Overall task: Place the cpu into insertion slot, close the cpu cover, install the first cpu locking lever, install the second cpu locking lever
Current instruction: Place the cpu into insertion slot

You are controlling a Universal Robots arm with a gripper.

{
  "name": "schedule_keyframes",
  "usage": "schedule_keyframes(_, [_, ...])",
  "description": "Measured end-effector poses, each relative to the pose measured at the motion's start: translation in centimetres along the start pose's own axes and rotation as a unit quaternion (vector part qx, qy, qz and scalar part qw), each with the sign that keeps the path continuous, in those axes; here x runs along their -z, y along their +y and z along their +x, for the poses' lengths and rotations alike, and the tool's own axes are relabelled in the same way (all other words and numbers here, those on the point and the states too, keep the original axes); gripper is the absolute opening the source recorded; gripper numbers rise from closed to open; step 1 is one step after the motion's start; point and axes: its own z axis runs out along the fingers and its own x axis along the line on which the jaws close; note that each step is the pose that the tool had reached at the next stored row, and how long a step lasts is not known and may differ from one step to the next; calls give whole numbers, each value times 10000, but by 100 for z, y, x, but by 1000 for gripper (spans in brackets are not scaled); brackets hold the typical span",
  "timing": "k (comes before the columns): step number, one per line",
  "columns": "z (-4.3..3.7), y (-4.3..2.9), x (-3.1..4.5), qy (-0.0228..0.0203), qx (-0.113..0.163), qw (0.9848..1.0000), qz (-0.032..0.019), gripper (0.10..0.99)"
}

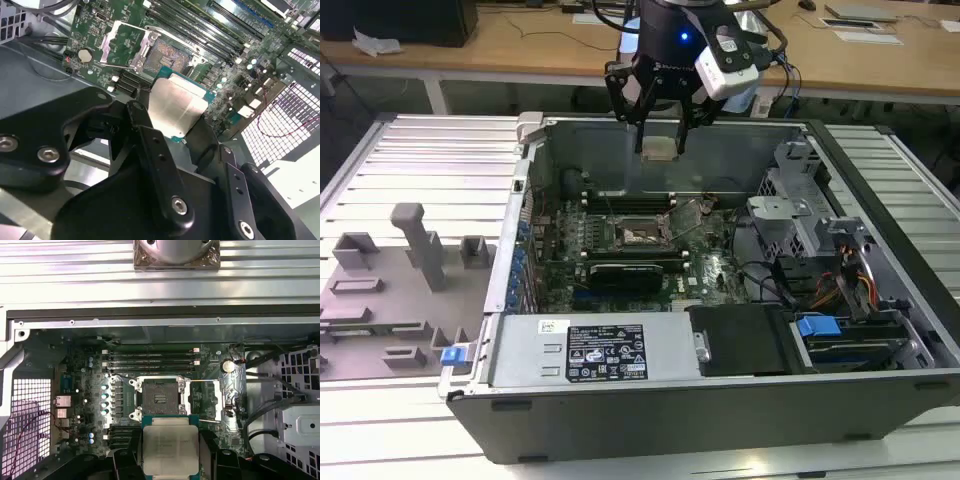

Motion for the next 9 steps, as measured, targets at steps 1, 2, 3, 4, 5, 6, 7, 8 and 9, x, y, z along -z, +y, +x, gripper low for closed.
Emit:
schedule_keyframes(1, [0,0,0,0,0,10000,0,541])
schedule_keyframes(2, [0,0,0,0,0,10000,0,541])
schedule_keyframes(3, [0,0,0,1,0,10000,0,541])
schedule_keyframes(4, [0,0,0,1,0,10000,0,541])
schedule_keyframes(5, [0,0,-1,1,0,10000,1,541])
schedule_keyframes(6, [-1,0,-6,-3,1,10000,0,541])
schedule_keyframes(7, [0,-1,-13,-5,2,10000,0,541])
schedule_keyframes(8, [1,-2,-24,-9,1,10000,0,541])
schedule_keyframes(9, [1,-3,-30,-10,1,10000,1,541])
